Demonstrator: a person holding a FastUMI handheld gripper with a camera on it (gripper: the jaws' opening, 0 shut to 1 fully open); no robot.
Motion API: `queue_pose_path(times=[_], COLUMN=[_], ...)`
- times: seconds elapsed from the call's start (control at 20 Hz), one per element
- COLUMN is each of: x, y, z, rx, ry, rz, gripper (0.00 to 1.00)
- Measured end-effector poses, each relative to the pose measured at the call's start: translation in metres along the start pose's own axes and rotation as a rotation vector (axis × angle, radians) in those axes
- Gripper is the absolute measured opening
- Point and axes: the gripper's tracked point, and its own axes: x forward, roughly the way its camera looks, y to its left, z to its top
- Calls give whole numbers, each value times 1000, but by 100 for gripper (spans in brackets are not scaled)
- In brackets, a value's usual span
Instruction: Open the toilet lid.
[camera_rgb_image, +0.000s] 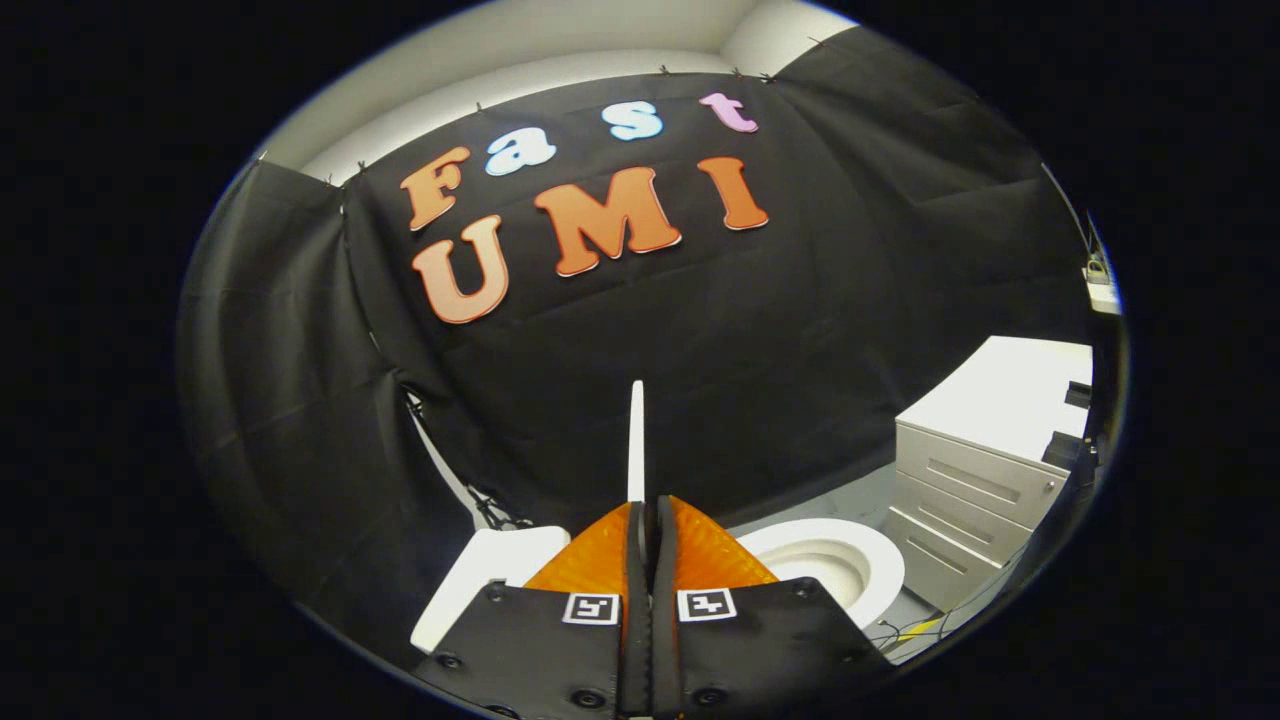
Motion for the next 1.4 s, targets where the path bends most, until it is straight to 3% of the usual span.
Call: queue_pose_path(times=[0.55,0.95,1.15,1.2,1.4], x=[-8,-9,-12,-11,-19], y=[136,203,213,213,195], z=[-32,-62,-66,-64,-34], rx=[-136,-174,-208,-204,-195], ry=[13,39,11,7,-61], rz=[129,221,219,214,170], gripper=[8,8,8,10,36])
